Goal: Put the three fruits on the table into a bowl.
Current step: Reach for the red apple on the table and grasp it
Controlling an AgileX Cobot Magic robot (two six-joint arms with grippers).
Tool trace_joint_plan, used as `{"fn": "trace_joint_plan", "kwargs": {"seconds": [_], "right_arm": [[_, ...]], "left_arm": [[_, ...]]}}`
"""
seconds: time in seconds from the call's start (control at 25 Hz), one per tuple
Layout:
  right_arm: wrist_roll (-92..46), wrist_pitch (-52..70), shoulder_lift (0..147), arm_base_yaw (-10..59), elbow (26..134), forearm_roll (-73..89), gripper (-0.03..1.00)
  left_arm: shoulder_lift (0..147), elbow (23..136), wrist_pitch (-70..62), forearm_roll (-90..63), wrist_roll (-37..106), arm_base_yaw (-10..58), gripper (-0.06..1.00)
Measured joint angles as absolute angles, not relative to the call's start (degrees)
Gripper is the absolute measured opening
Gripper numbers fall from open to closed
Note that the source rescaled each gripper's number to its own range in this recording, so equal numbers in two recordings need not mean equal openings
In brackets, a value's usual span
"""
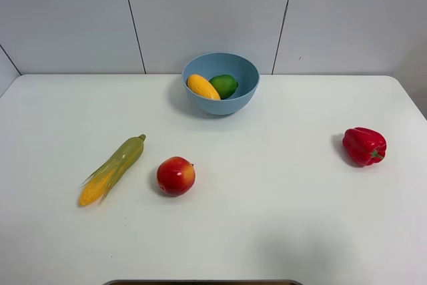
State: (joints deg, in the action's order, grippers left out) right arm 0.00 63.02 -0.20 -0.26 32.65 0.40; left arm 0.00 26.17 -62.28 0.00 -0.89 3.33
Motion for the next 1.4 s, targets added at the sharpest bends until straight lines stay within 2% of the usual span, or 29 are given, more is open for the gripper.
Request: {"fn": "trace_joint_plan", "kwargs": {"seconds": [0.16,0.36,0.72,0.88,1.2,1.4], "right_arm": [[0.00,63.02,-0.20,-0.26,32.65,0.40,0.91],[0.00,63.02,-0.20,-0.26,32.65,0.40,0.91],[0.00,63.02,-0.20,-0.26,32.65,0.40,0.91],[0.00,63.02,-0.20,-0.26,32.65,0.40,0.91],[0.00,63.02,-0.20,-0.26,32.65,0.40,0.91],[0.00,63.02,-0.20,-0.26,32.65,0.40,0.91]], "left_arm": [[6.89,32.02,-62.96,1.05,-0.89,3.33,1.00],[22.21,41.68,-63.87,5.11,-0.89,3.33,0.93],[45.62,52.28,-61.01,7.65,1.74,4.98,0.93],[50.27,54.05,-59.13,9.88,2.41,12.48,0.92],[62.12,58.48,-58.70,12.32,2.78,33.11,0.92],[69.90,60.28,-58.60,12.83,2.84,40.29,0.92]]}}
